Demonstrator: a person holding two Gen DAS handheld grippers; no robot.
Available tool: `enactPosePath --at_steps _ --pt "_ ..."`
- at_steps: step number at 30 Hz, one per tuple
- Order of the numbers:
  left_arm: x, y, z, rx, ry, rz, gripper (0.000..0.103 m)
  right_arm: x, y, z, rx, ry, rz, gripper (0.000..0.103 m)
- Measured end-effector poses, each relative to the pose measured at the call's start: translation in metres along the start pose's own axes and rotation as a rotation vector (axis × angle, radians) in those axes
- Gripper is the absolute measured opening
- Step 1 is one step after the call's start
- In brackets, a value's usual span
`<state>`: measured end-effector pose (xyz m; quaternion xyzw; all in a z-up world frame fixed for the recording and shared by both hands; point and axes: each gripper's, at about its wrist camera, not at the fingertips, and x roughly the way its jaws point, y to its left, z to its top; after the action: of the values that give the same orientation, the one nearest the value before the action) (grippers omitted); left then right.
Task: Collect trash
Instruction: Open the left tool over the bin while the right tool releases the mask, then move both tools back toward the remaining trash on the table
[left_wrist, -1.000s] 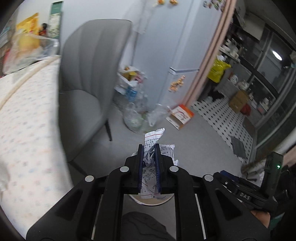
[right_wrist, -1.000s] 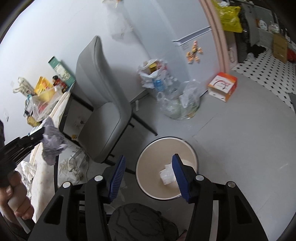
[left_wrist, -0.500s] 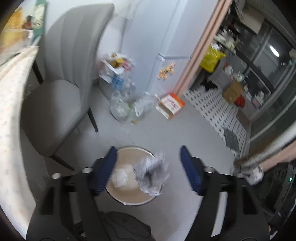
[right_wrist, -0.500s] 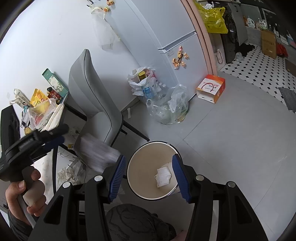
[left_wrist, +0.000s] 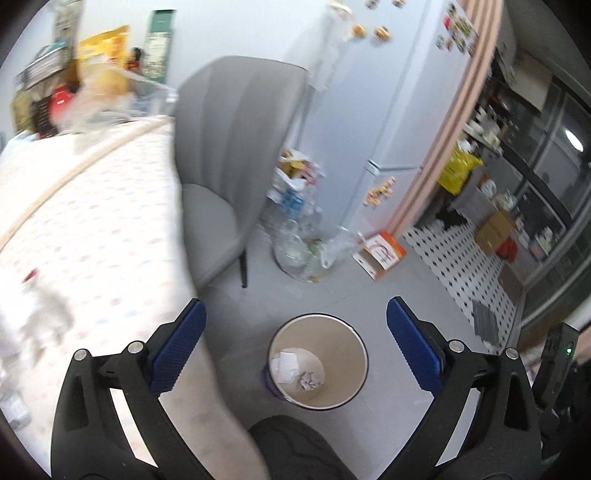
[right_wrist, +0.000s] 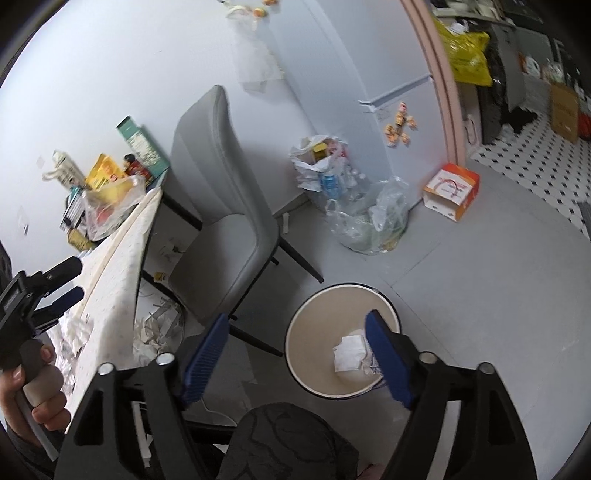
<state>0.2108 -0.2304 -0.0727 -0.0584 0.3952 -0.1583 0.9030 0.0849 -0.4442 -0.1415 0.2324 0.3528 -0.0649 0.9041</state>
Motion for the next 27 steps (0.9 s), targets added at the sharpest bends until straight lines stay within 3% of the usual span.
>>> enactPosePath --at_steps 3,11,21,27 --pt "-0.022 0.024 -0.001 -0.045 -0.035 0.026 0.097 -0.006 0.025 0.001 -0.04 -0.041 -0.002 0.096" --pt "-0.076 0.075 -0.011 -0.143 -0.141 0.094 0.097 -0.016 0.083 0.001 -0.116 -0.108 -0.078 0.095" --pt "-0.136 0.141 -0.03 -0.301 -0.264 0.196 0.097 -0.029 0.15 -0.006 -0.235 -0.122 0.062 0.095" --pt "-0.163 0.163 -0.043 -0.304 -0.32 0.2 0.097 -0.032 0.178 -0.02 -0.255 -0.128 0.108 0.095"
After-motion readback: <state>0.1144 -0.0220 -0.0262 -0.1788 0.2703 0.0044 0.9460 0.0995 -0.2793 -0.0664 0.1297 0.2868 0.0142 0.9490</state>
